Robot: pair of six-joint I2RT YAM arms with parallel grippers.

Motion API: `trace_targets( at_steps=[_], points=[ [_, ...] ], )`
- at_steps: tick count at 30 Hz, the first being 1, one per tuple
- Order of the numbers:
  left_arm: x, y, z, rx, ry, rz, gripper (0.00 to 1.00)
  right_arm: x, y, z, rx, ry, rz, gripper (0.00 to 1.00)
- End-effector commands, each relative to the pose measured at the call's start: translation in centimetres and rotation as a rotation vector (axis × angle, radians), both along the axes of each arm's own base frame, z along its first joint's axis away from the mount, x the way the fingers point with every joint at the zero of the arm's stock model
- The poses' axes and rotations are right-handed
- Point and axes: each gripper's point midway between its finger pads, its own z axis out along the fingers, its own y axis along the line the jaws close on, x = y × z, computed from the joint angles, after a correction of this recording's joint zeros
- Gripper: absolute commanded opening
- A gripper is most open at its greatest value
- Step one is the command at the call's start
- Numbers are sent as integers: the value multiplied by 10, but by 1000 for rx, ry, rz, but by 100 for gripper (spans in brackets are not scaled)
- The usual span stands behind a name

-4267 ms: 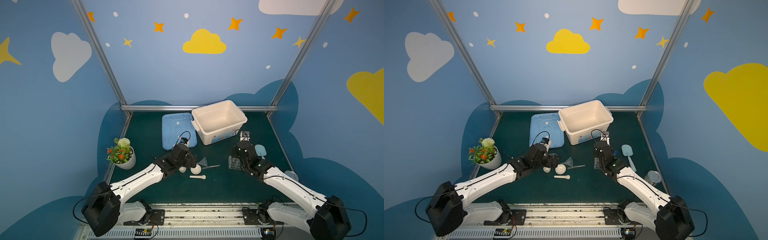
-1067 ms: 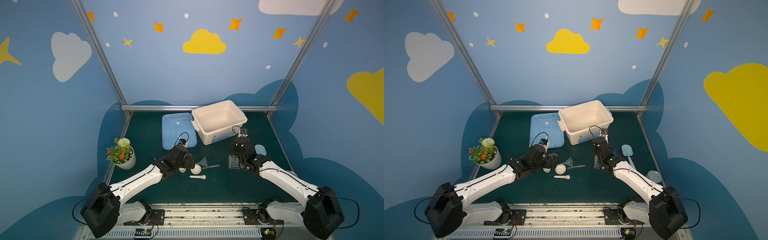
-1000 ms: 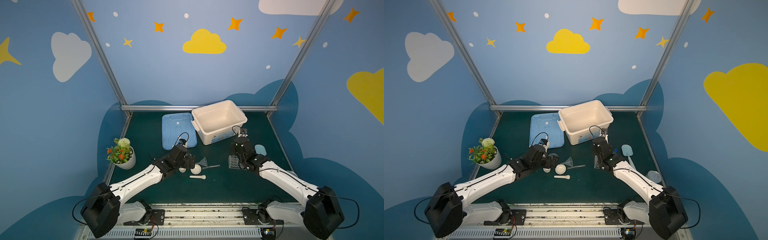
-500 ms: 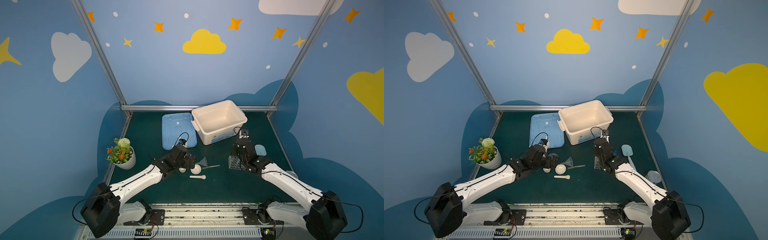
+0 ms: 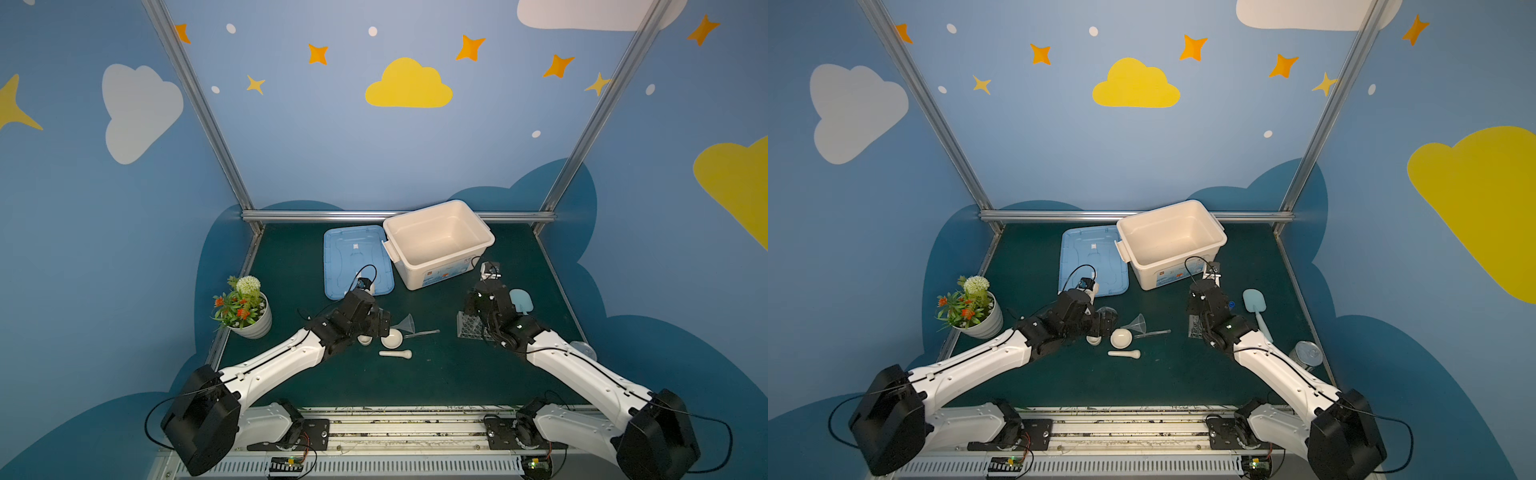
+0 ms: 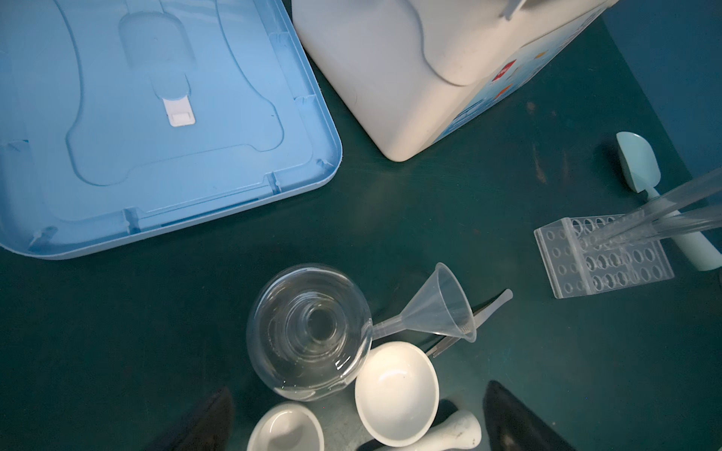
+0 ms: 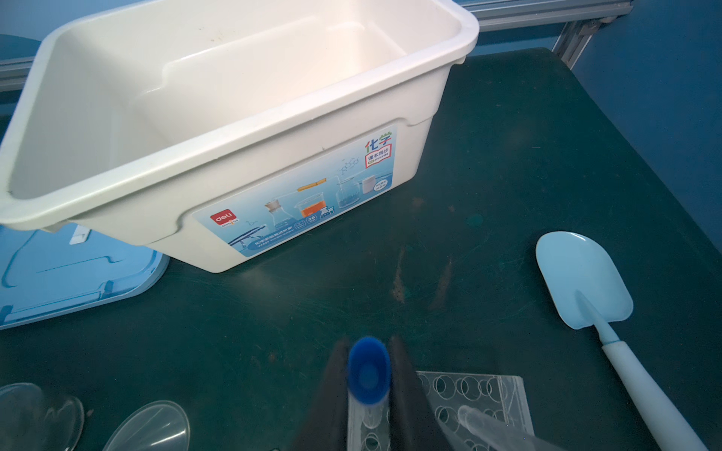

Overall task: Organize the chemistry lab equipment
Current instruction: 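Push the tube down into the rack hole and open the right gripper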

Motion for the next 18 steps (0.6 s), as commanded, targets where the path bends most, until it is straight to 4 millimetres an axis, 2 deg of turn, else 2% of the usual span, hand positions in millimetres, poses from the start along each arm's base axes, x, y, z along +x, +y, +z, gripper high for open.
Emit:
trace_targets(
  at_steps=[1, 18],
  points=[
    [-3, 2, -4, 1, 17, 1, 100, -10, 0, -21, -22, 75, 34, 2],
    [-4, 3, -7, 7, 21, 3, 100, 0, 8, -18, -48, 91, 52, 3]
  ],
)
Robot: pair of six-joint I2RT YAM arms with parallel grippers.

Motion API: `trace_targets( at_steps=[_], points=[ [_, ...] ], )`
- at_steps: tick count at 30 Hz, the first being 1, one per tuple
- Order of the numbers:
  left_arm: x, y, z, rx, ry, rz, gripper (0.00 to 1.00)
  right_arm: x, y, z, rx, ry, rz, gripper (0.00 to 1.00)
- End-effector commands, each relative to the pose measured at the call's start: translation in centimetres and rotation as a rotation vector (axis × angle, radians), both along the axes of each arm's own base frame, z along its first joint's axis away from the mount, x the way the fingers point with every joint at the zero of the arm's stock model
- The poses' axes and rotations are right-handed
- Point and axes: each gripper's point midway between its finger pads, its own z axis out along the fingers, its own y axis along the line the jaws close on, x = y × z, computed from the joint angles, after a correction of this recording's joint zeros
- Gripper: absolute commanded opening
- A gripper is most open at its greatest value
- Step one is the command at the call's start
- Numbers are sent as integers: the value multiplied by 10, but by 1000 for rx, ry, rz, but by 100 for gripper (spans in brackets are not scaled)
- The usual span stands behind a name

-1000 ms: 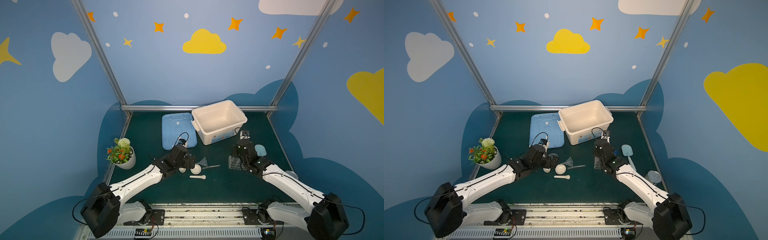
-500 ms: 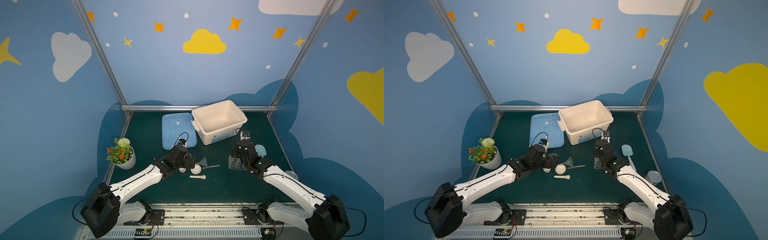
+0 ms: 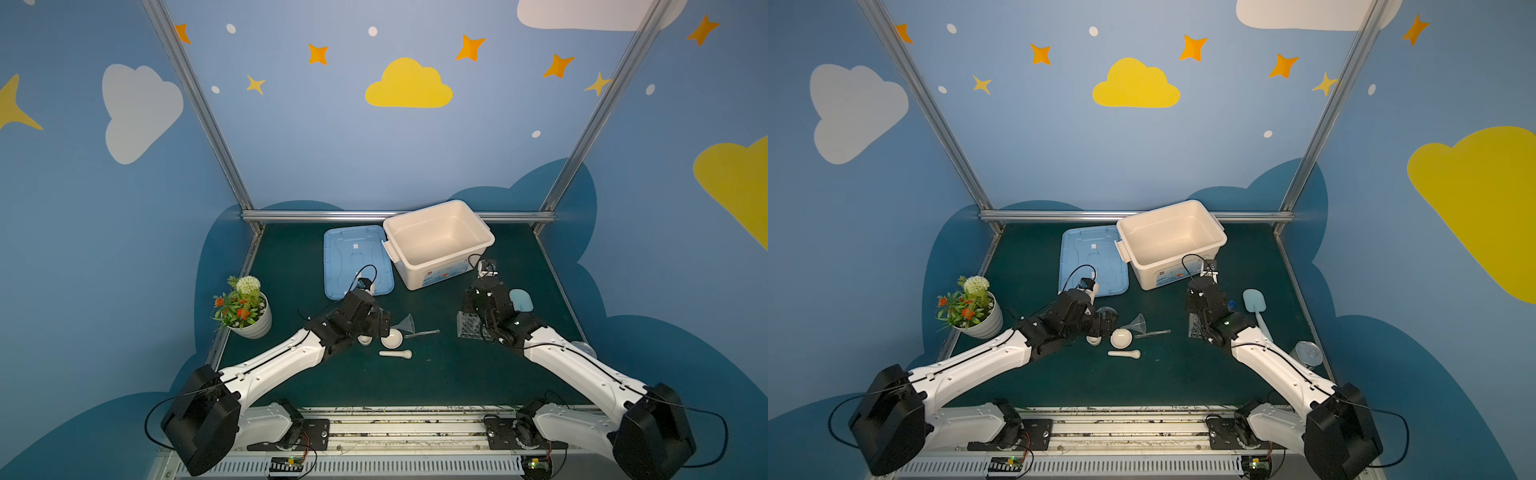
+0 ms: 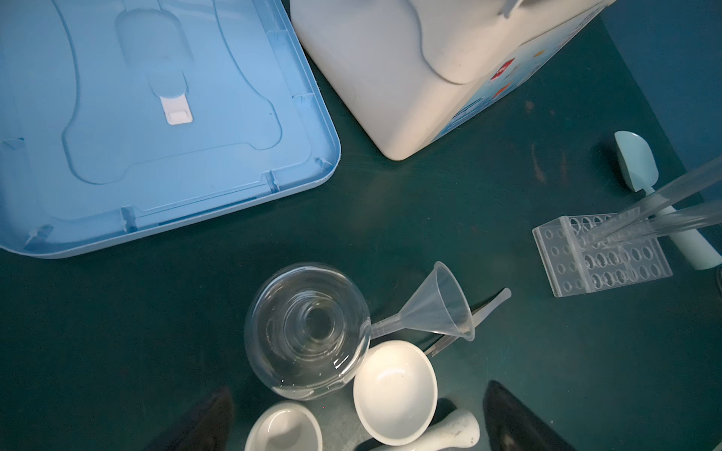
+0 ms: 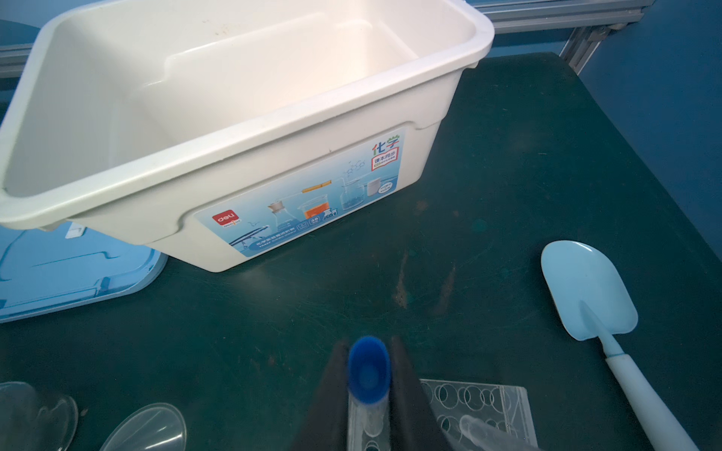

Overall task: Organize the chemistry lab equipment
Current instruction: 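Push the tube down into the rack hole and open the right gripper, then raise the right gripper to the white bin while the left reaches the flask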

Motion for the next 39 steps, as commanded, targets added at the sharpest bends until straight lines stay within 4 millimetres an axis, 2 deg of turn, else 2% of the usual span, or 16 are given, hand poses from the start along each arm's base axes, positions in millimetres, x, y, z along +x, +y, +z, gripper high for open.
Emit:
trace_targets(
  at_steps=[1, 8, 12, 14, 19, 25, 30, 37, 39],
  points=[
    [-3, 4, -6, 9, 18, 4, 100, -7, 3, -16, -20, 78, 32, 3],
    [-4, 4, -7, 9, 17, 6, 100, -8, 1, -14, -20, 72, 22, 3],
    [-4, 4, -7, 9, 19, 6, 100, -9, -1, -11, -21, 63, 16, 8],
    [-4, 4, -7, 7, 18, 6, 100, -8, -2, -10, -24, 59, 17, 14],
    [-4, 4, -7, 7, 16, 6, 100, -8, -3, -4, -18, 41, 9, 35],
    [-4, 6, -6, 11, 14, 10, 100, -6, -4, 6, -29, 8, 23, 41],
    [-4, 6, -7, 11, 14, 10, 100, -6, -1, 7, -20, 8, 36, 45],
    [-3, 7, -7, 15, 14, 11, 100, -3, 3, 12, -8, 9, 52, 55],
    [-3, 8, -7, 21, 12, 16, 100, -2, 3, 14, 0, 7, 50, 62]
  ],
)
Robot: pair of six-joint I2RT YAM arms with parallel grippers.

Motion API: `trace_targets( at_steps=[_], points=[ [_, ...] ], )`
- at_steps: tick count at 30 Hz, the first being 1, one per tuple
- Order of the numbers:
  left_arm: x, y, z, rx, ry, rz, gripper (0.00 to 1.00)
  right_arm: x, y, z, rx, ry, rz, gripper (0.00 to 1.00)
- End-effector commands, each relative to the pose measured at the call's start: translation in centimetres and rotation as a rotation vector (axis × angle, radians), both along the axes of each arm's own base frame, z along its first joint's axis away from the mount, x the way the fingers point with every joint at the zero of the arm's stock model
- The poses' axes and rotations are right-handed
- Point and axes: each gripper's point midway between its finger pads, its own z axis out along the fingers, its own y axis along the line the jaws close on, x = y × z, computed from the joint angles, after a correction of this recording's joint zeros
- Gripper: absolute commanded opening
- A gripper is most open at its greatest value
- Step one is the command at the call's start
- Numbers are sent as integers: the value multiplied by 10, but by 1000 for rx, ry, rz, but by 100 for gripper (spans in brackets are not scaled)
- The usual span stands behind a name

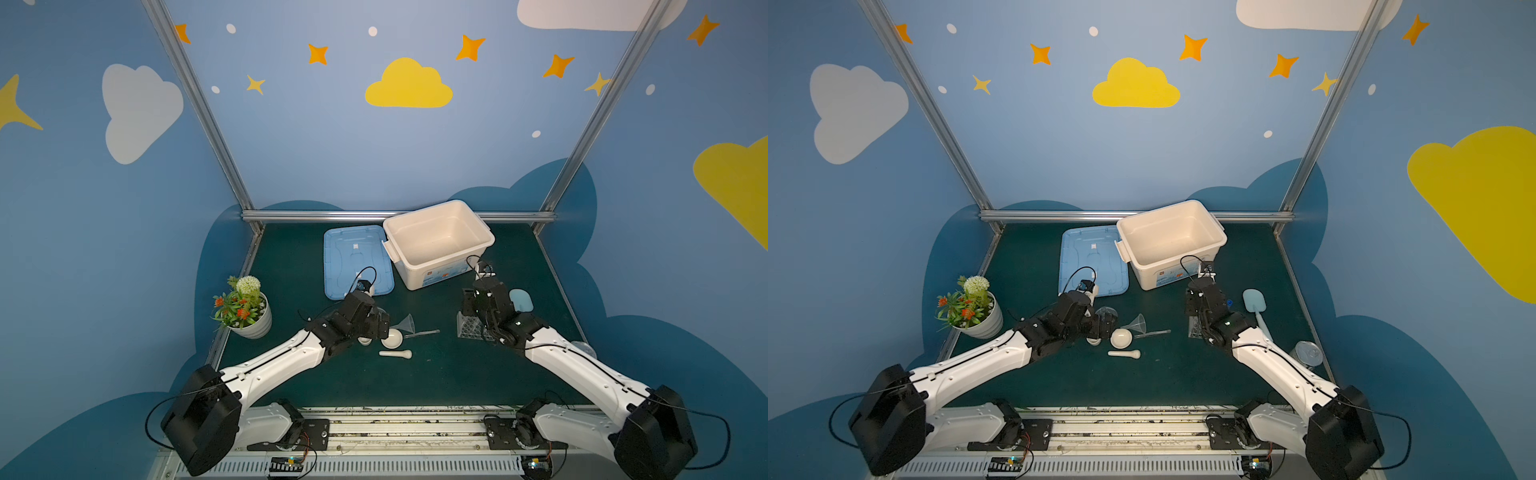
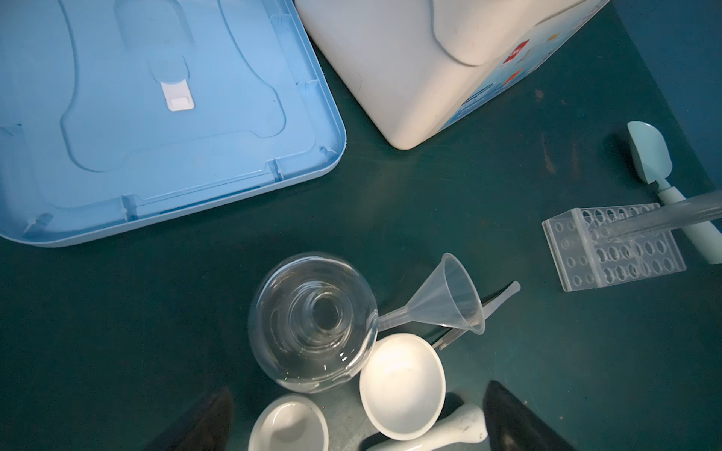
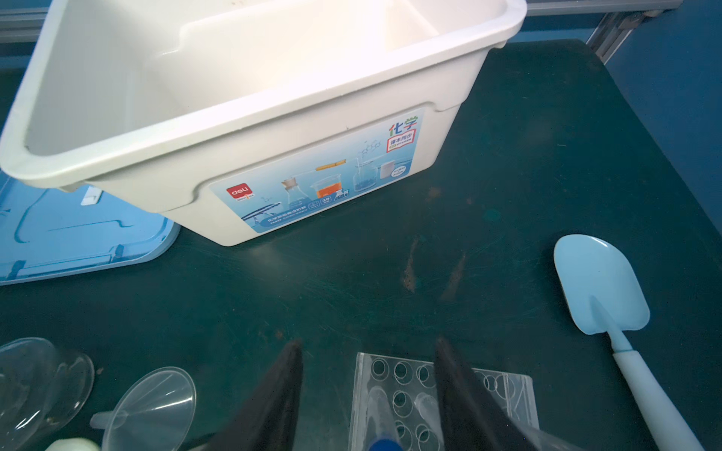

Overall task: Organize the chemistry lab equipment
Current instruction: 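Raise the right gripper to the white bin while the left reaches the flask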

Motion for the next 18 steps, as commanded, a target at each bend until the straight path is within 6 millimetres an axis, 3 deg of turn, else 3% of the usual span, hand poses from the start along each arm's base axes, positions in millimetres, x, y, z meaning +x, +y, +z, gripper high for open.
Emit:
trace_targets(
  at_steps=[1, 8, 18],
  points=[
    [0, 6, 0, 14, -2, 19, 100, 4, 2, 18, 25, -27, 9, 64],
    [1, 18, 3, 35, -21, 52, 100, 4, 3, 26, 80, -31, 33, 74],
    [0, 35, 0, 60, 18, 95, 100, 8, 16, 44, 151, -40, 104, 76]
  ],
)
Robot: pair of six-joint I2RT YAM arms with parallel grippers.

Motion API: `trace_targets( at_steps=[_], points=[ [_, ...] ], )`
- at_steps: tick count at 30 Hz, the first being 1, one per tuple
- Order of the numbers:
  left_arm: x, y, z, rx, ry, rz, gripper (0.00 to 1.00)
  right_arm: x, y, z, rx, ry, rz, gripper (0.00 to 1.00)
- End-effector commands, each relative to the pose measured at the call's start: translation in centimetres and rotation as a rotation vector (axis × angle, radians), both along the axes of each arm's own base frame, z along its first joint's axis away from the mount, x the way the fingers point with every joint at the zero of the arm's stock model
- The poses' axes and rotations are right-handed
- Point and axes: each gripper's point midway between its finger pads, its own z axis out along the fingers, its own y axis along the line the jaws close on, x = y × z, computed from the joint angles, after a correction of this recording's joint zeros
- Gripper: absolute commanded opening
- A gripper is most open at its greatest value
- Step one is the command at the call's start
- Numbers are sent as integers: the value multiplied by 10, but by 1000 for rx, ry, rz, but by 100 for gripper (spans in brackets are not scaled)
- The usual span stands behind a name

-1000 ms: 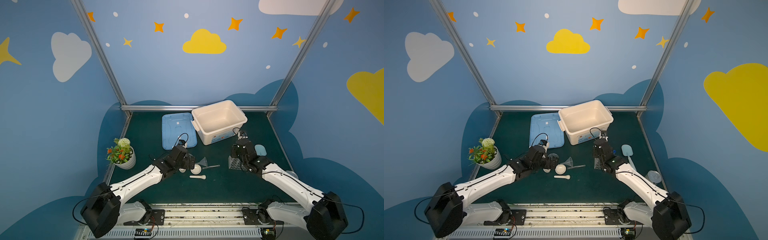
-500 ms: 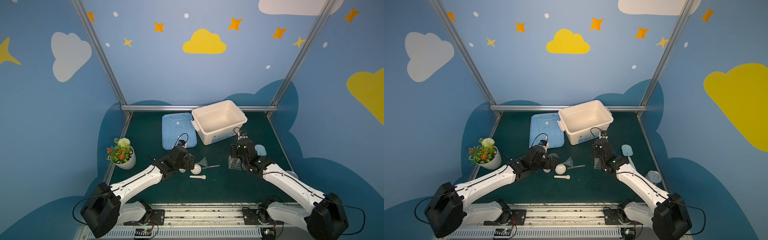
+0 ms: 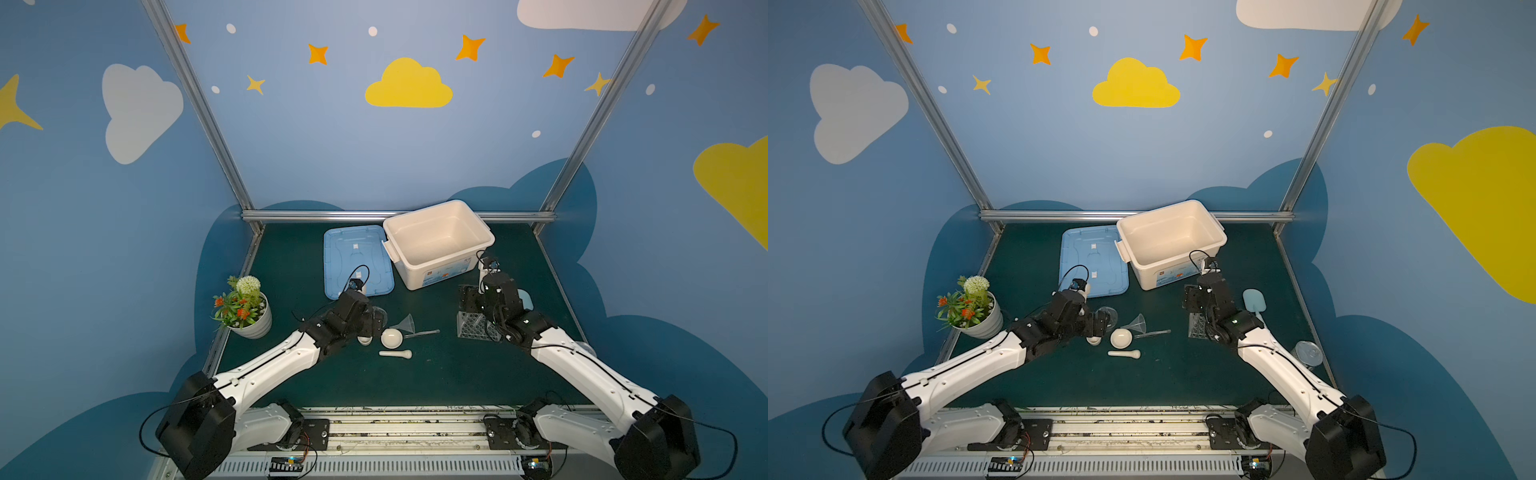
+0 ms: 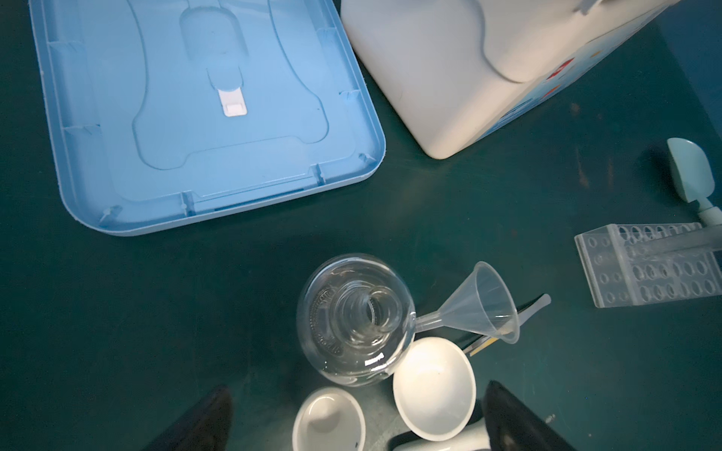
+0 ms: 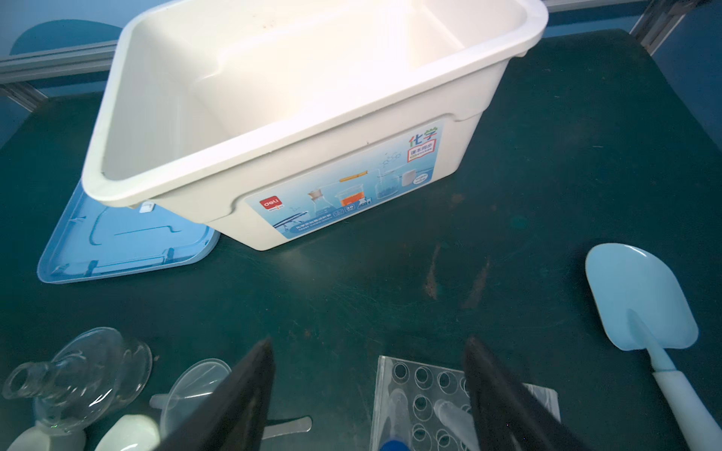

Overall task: Organize the chemistry lab equipment
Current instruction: 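Raise the right gripper to the white bin while the left reaches the flask, then grasp the clear flask's neck with the left gripper while the right grips the bin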

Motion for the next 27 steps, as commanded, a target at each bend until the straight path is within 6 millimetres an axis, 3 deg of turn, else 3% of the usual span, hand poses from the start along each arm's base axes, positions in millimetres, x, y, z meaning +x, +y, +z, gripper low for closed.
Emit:
trace_targets(
  at_steps=[1, 8, 16, 27],
  points=[
    [-3, 10, -1, 19, 19, 25, 100, 6, 10, 28, 47, -41, 41, 76],
    [1, 10, -1, 63, 41, 16, 100, 15, 5, 40, 72, -47, 29, 77],
    [16, 0, -4, 99, 71, -8, 98, 34, -14, 49, 98, -38, -18, 77],
    [35, -11, -18, 166, 154, -36, 80, 92, -51, 50, 179, 43, -71, 77]
  ],
)
